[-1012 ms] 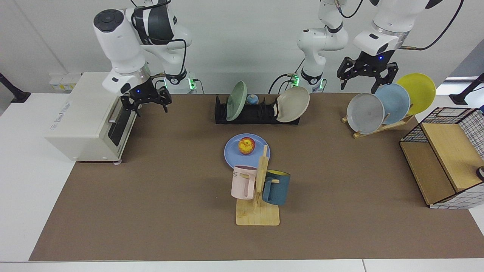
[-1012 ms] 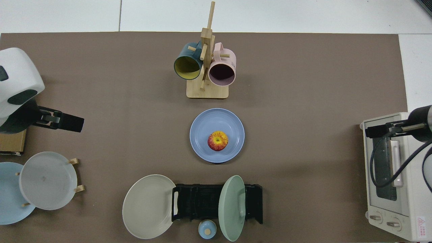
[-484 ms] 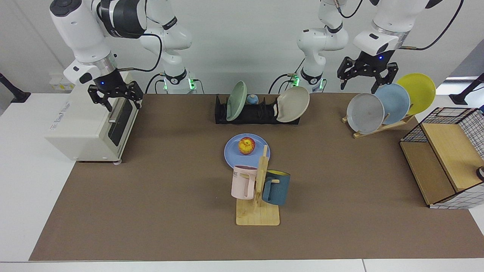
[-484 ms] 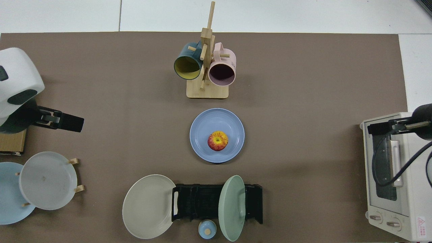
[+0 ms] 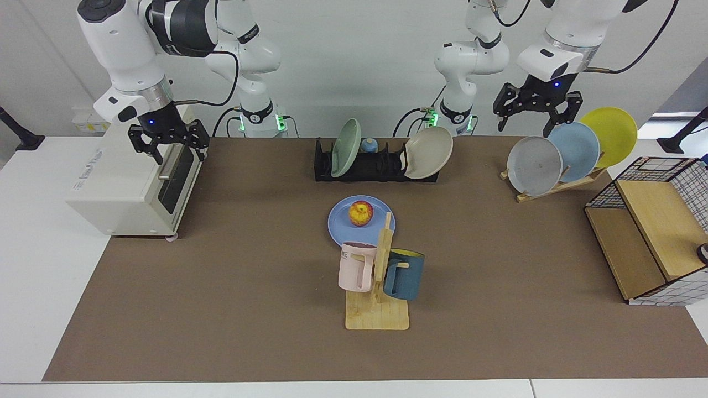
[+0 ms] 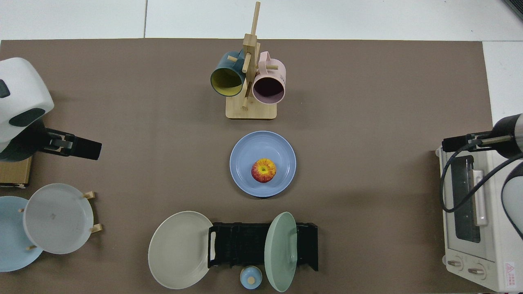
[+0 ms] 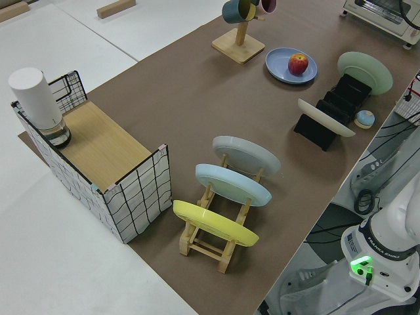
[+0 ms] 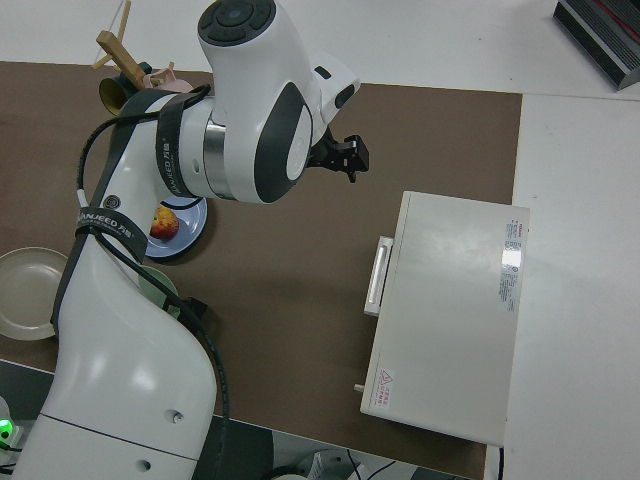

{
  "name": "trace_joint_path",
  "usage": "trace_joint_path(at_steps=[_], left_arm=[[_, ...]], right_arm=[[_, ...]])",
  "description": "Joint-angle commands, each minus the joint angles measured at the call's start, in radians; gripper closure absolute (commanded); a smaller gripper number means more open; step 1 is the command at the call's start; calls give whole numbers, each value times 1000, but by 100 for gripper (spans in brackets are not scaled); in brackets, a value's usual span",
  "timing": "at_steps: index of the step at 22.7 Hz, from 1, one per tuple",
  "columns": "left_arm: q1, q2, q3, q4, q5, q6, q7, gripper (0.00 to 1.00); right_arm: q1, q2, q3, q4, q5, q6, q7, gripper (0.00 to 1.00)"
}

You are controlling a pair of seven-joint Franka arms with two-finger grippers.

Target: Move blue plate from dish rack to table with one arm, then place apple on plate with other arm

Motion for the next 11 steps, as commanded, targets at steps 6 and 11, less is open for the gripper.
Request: trace_joint_path(at_steps=[6,11], left_arm=[[6,8,-3,22,-1,-14,14,0],[6,7,-3,22,-1,-14,14,0]], right_arm=[[-4,9,3,15,-5,-5,33,0],[-4,6,3,15,-7,-7,33,0]])
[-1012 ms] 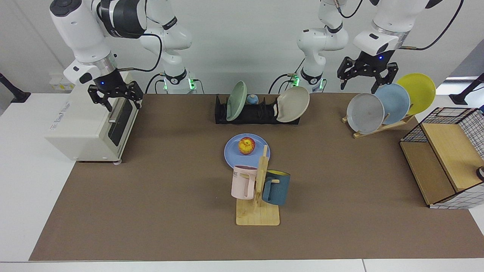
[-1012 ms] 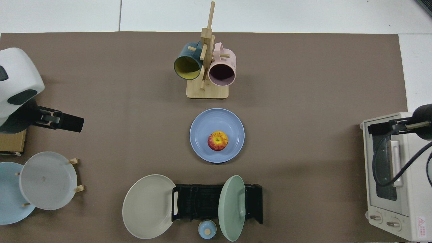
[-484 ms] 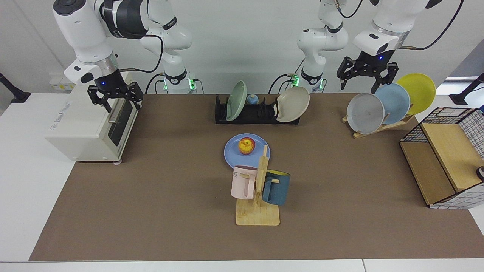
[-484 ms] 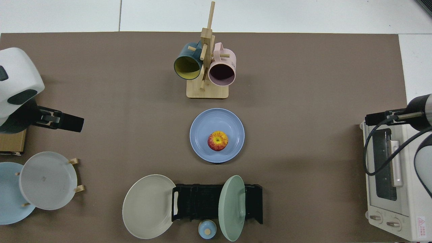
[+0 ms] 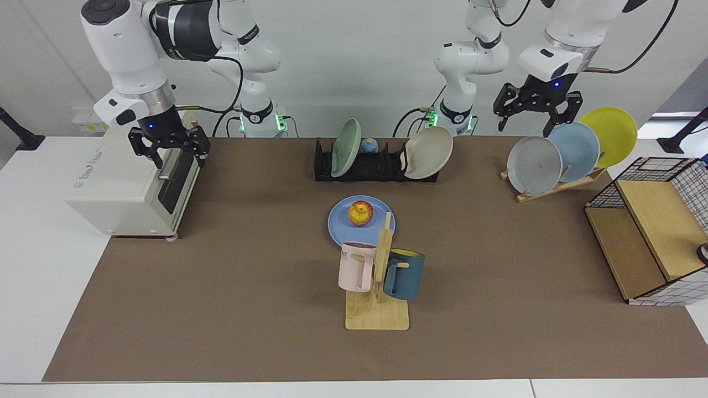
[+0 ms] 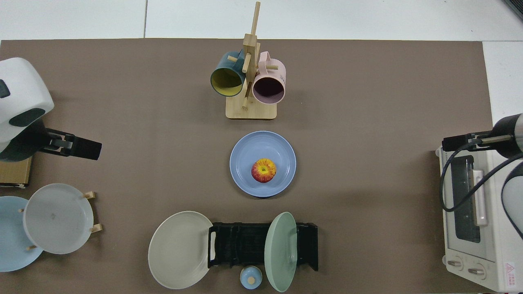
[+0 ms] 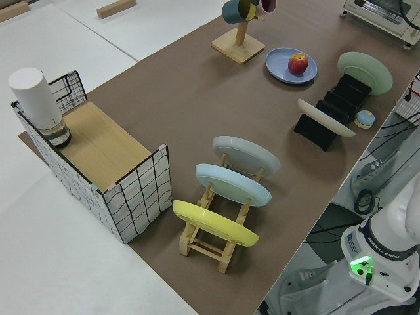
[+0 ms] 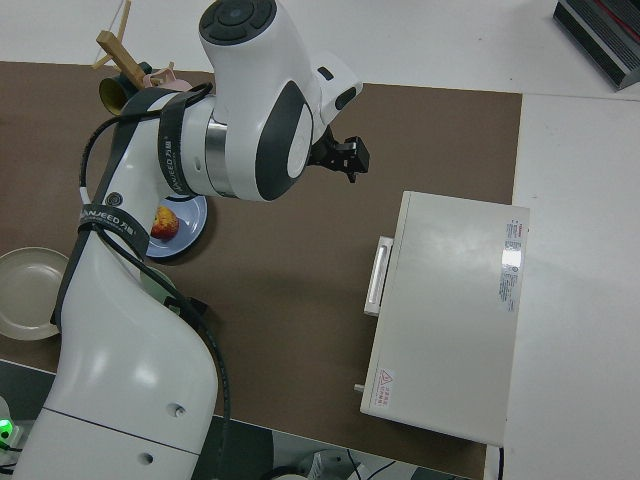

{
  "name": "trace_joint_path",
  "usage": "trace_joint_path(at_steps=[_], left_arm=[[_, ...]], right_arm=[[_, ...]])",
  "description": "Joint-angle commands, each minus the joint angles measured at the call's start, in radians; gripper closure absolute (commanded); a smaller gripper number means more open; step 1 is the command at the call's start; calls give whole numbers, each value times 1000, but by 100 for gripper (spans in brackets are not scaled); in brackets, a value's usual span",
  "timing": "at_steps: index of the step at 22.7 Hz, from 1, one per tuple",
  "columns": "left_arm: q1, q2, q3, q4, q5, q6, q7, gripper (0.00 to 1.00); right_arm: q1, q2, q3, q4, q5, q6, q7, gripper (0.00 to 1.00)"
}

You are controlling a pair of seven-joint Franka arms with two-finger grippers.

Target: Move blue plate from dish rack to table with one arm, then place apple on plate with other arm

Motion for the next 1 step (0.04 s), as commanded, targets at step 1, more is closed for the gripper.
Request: trace_joint_path(at_steps=[1], left_arm=[[6,7,-3,23,-1,-14,14,0]], right_arm=[[-4,5,3,15,-7,-7,18,0]])
